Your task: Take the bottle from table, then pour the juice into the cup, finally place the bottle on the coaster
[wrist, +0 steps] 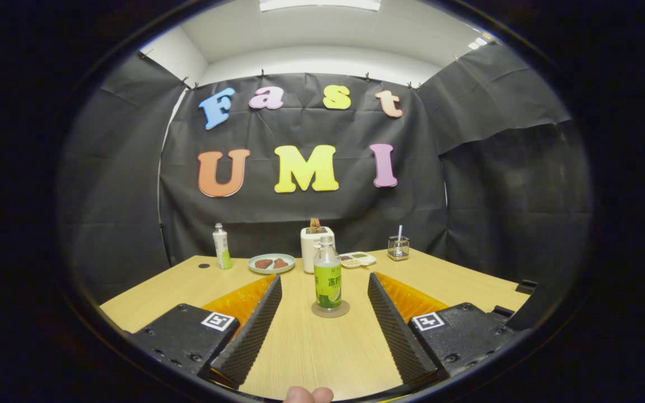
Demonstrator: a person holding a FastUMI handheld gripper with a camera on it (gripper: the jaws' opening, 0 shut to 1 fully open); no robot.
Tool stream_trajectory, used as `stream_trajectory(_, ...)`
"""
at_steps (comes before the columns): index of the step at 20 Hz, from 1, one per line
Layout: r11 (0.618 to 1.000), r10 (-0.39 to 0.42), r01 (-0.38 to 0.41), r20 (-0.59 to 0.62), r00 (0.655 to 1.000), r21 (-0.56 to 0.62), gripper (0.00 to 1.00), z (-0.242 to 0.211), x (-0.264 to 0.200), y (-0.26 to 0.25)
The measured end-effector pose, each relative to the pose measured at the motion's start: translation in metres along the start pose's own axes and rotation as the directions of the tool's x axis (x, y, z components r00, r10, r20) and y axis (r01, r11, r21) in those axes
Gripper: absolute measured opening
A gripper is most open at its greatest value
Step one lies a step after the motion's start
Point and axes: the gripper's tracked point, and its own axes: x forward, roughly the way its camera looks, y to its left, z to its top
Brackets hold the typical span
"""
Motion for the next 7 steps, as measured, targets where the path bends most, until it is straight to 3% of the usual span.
stream_trajectory(7, 1.000, 0.006, -0.006, -0.012, 1.000, 0.005, 1.00, -0.0029, 0.0026, 0.0044)
